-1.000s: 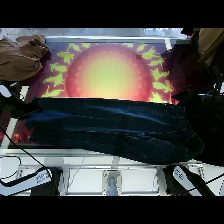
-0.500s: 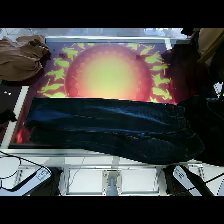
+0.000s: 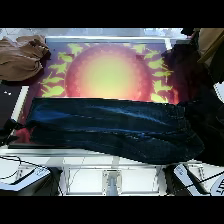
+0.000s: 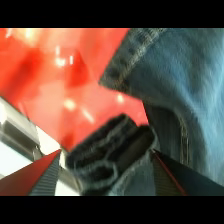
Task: Fold the clothes and pants, and hang the long-sleeved shirts on hangers.
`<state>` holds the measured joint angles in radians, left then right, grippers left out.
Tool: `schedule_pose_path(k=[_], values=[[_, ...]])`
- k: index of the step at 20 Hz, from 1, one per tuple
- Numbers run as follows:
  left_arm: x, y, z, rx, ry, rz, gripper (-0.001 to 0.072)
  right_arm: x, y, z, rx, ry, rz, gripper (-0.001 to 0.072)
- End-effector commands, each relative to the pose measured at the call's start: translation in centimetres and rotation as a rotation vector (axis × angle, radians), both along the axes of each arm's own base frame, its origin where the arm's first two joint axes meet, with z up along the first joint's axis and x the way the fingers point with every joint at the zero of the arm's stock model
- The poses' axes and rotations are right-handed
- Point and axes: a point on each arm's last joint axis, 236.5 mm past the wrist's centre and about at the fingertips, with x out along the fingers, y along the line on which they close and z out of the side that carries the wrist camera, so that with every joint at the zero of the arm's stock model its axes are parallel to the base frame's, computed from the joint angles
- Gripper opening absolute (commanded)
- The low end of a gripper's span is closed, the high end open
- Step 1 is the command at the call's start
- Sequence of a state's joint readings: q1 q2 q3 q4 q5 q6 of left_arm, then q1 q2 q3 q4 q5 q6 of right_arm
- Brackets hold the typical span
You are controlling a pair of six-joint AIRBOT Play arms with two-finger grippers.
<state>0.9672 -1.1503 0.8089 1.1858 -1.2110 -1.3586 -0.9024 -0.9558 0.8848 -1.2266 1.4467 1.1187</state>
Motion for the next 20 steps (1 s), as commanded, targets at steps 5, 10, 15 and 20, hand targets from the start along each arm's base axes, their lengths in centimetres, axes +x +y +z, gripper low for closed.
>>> schedule_pose_path(k=[5, 10, 15, 20], values=[[-5.3, -4.5, -1.0, -0.113, -0.019, 0.034, 0.0588, -4.9, -2.7, -2.1, 0.026, 0.029, -0.148, 0.0449], [-3.0, -5.2, -0.8, -0.164, -0.129, 0.1, 0.0586, -4.3, -2.6, -1.9, 0.032, 0.002, -0.149, 0.0449], [-3.1, -6.2, -2.2, -0.216, -0.12, 0.121, 0.0428, -4.4, -2.4, -1.9, 0.037, 0.005, -0.144, 0.0449], [-3.6, -6.3, -2.6, -0.209, -0.099, 0.106, 0.0288, -4.7, -2.2, -2.0, 0.047, 0.021, -0.138, 0.0449]])
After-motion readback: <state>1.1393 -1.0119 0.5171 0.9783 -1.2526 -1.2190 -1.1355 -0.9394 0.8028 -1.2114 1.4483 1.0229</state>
